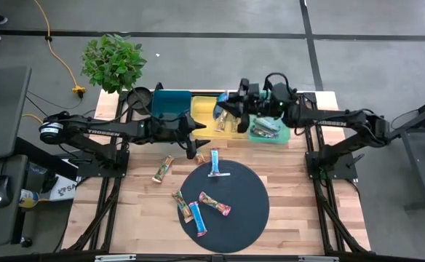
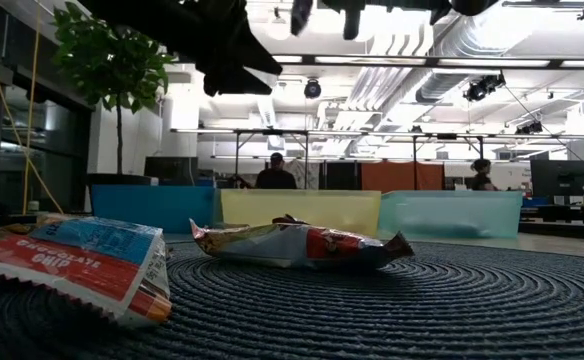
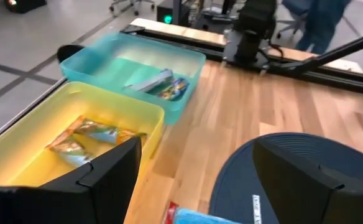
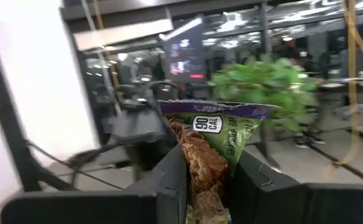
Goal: Pick and place Granola Bars by type
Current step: Put the violet granola bar into the green bin, then put the red granola bar into the blue bin
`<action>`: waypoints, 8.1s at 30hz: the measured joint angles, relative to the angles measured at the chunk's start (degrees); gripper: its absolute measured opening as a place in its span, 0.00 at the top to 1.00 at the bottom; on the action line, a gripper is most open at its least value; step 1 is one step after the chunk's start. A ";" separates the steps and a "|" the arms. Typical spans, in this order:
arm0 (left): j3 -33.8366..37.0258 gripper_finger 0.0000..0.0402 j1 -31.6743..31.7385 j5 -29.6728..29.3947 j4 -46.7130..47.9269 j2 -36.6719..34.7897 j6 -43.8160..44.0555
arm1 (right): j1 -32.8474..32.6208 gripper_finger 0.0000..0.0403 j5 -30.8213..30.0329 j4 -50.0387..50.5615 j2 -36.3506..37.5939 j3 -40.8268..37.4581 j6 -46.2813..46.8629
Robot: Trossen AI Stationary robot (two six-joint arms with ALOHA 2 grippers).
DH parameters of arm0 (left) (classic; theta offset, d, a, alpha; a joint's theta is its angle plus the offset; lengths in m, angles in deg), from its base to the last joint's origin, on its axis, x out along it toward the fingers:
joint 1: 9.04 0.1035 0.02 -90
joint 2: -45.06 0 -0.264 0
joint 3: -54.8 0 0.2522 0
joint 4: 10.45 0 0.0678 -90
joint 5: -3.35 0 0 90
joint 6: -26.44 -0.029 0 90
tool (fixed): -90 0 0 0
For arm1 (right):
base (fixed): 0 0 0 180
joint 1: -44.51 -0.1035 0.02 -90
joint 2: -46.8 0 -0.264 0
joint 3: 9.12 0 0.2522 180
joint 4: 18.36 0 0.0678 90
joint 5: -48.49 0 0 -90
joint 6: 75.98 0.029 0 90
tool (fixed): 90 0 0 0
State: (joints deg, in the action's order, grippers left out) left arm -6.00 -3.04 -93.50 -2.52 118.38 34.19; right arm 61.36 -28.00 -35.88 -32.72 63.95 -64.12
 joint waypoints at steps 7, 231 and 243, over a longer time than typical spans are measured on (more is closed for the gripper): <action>0.00 0.24 0.00 -2.04 0.18 0.00 0.03 | 7.48 0.83 -3.26 14.90 6.32 0.00 -4.15; 0.00 0.25 0.00 3.74 49.90 -41.90 4.52 | -15.07 0.53 -15.69 78.04 -0.63 19.71 32.58; 0.02 0.25 0.00 4.40 51.65 -42.85 2.98 | -20.33 0.53 -13.40 33.94 -3.11 1.49 40.38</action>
State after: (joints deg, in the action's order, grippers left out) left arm -5.98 -3.04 -89.10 49.12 75.52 37.16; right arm 41.03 -41.39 -1.94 -35.83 65.43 -23.74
